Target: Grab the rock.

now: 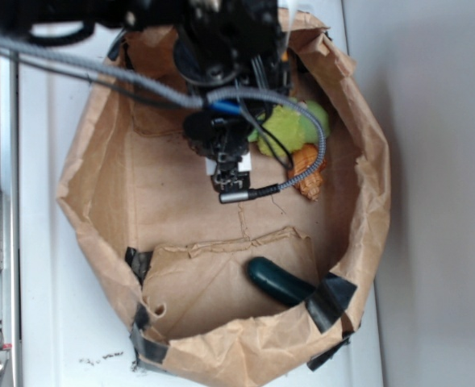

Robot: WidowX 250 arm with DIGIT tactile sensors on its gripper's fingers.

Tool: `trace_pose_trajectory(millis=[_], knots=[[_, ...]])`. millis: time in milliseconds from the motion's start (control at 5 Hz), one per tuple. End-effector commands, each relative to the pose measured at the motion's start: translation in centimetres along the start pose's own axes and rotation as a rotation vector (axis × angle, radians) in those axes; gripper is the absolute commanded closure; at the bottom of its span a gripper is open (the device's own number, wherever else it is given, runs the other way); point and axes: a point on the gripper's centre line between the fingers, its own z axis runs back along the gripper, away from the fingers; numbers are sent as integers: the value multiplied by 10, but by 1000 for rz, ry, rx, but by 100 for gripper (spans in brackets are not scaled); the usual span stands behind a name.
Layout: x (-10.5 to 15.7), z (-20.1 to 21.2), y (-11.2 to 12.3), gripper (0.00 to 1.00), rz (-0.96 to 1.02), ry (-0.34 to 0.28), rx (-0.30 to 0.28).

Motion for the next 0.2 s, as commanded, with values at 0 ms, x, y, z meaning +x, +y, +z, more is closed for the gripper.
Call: trace_pose_trajectory(millis=[0], knots=[[12,40,9,100,-65,-15,-42]])
